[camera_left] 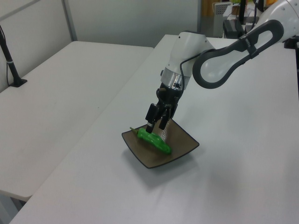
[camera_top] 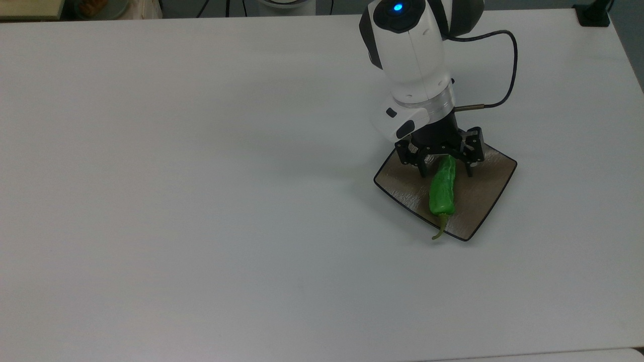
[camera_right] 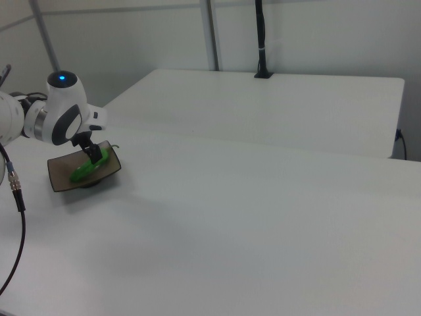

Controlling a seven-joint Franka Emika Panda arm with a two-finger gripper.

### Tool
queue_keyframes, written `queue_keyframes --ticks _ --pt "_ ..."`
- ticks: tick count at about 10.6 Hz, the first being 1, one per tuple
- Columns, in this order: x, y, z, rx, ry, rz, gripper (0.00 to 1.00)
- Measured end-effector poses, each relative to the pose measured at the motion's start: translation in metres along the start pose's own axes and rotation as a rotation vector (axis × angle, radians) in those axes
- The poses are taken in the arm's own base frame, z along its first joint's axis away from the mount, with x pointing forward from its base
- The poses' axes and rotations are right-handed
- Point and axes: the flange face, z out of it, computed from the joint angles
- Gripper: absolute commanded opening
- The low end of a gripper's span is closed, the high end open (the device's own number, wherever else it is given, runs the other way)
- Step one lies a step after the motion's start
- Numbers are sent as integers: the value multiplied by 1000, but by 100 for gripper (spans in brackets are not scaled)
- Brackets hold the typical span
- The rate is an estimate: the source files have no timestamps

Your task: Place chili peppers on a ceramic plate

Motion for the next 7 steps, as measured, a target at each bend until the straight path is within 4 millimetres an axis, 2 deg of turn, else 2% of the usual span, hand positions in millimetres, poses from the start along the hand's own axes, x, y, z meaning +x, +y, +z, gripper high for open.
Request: queue_keyframes --ticks 4,7 --pt "0 -2 -4 -19 -3 -28 100" --pt "-11 3 -20 -152 -139 -198 100"
